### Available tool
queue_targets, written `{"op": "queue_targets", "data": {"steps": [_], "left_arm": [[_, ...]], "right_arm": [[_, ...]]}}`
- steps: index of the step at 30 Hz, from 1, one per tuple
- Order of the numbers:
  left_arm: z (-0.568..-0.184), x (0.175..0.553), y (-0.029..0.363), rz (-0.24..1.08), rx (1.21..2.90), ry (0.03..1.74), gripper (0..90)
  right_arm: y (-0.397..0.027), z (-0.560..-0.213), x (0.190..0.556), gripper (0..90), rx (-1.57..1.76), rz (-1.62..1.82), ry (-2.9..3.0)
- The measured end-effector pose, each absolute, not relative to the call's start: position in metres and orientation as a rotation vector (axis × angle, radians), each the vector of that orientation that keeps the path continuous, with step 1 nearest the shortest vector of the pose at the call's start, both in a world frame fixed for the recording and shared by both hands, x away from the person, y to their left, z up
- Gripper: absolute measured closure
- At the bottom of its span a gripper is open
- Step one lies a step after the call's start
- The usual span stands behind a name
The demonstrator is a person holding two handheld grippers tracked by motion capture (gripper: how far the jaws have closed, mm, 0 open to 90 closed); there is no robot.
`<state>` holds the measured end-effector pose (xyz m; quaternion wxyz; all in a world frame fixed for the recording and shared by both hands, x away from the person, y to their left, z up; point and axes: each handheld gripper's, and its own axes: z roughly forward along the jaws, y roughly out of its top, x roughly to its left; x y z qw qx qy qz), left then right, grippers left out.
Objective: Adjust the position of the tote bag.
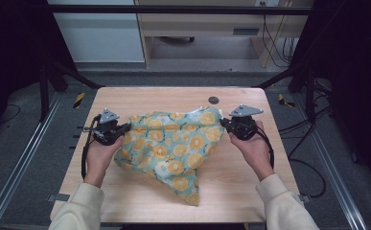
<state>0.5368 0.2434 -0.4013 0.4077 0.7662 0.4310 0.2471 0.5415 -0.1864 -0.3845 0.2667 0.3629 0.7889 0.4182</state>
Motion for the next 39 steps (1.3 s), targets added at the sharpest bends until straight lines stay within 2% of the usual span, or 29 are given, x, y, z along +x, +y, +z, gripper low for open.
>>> {"op": "queue_targets", "data": {"steps": [13,27,39], "left_arm": [[-0.386,0.521,0.246,0.693,1.915,1.019,90.0],[-0.38,0.513,0.246,0.735,1.908,0.972,90.0],[-0.38,0.494,0.253,0.773,1.884,0.94,90.0]], "right_arm": [[-0.189,-0.364,0.526,89.3,0.903,1.152,2.08],[-0.191,-0.357,0.52,89.3,0.867,1.166,2.067],[-0.192,-0.355,0.498,89.3,0.804,1.238,2.046]]}}
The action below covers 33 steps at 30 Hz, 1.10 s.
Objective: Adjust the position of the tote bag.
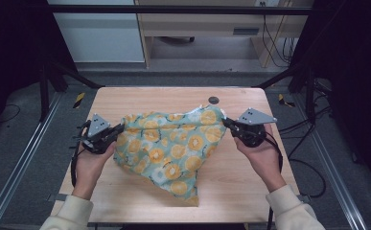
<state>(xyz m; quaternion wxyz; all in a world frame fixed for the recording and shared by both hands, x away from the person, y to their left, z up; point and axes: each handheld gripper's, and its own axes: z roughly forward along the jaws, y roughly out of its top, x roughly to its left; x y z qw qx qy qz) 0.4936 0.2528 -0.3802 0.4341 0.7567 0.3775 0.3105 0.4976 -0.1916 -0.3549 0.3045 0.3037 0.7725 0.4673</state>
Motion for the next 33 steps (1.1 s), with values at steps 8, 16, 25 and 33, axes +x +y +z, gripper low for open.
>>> {"op": "queue_targets", "data": {"steps": [8,16,25,33], "left_arm": [[-0.384,0.474,0.257,0.794,1.88,0.908,90.0],[-0.391,0.464,0.259,0.793,1.889,0.896,90.0],[-0.405,0.44,0.265,0.793,1.894,0.86,90.0],[-0.413,0.421,0.273,0.767,1.899,0.851,90.0]], "right_arm": [[-0.194,-0.359,0.476,89.3,0.772,1.28,2.042],[-0.196,-0.373,0.456,89.3,0.734,1.286,2.069],[-0.197,-0.378,0.441,89.3,0.712,1.325,2.071],[-0.195,-0.386,0.425,89.3,0.697,1.338,2.094]]}}
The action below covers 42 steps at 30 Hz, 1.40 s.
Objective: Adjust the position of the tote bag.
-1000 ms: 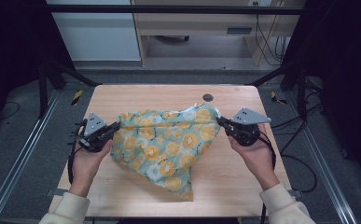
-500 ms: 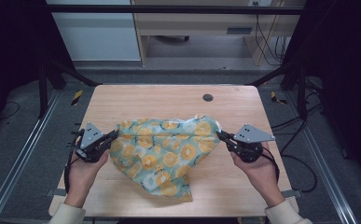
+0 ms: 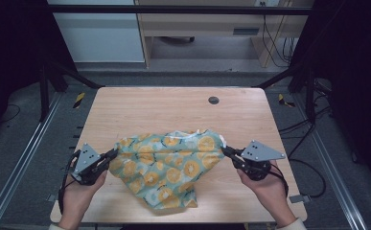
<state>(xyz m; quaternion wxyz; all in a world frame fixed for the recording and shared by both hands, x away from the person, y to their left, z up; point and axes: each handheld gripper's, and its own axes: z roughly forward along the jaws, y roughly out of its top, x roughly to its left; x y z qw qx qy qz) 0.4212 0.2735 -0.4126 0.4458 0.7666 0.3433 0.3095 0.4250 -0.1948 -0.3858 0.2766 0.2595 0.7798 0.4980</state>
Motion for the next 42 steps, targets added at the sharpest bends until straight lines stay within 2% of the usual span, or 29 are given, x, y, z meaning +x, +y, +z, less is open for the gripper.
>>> {"op": "queue_targets", "data": {"steps": [11,14,22,42], "left_arm": [[-0.425,0.406,0.284,0.699,1.886,0.841,90.0],[-0.433,0.398,0.29,0.629,1.865,0.839,90.0],[-0.448,0.392,0.286,0.609,2.006,0.806,90.0],[-0.47,0.407,0.273,0.607,2.269,0.797,90.0]], "right_arm": [[-0.192,-0.395,0.412,89.2,0.675,1.361,2.121],[-0.197,-0.402,0.402,89.2,0.678,1.421,2.118],[-0.199,-0.429,0.395,89.2,0.662,1.401,2.204],[-0.189,-0.462,0.404,89.1,0.587,1.263,2.438]]}}
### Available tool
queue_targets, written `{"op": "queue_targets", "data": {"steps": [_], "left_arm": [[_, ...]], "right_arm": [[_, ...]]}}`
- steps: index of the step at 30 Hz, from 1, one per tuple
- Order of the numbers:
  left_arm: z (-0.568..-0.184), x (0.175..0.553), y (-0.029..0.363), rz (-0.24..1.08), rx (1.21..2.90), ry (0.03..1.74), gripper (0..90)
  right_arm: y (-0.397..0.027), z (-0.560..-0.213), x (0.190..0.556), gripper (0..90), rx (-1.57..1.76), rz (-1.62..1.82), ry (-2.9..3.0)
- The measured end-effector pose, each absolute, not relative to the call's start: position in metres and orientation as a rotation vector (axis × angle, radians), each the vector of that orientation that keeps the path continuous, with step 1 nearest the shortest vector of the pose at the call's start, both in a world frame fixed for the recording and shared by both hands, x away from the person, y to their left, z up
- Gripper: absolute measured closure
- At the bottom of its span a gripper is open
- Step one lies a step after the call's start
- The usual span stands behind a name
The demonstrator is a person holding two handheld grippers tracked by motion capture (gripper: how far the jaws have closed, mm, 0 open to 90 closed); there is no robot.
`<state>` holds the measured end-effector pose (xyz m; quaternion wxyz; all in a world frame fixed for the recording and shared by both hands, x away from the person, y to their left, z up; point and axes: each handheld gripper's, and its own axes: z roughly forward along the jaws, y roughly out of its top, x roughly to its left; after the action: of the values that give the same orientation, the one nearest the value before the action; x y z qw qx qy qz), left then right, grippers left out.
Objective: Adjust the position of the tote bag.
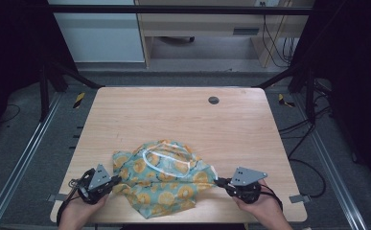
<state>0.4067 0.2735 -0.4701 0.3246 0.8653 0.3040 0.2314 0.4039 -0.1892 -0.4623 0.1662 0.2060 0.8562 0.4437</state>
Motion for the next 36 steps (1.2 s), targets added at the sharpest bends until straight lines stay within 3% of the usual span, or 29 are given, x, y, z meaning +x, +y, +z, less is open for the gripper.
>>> {"op": "queue_targets", "data": {"steps": [11,36], "left_arm": [[-0.48,0.422,0.265,0.626,2.352,0.803,90.0],[-0.484,0.438,0.263,0.641,2.315,0.873,87.9]], "right_arm": [[-0.177,-0.479,0.415,89.1,0.569,1.133,2.546],[-0.171,-0.489,0.431,85.3,0.702,1.076,2.541]]}}
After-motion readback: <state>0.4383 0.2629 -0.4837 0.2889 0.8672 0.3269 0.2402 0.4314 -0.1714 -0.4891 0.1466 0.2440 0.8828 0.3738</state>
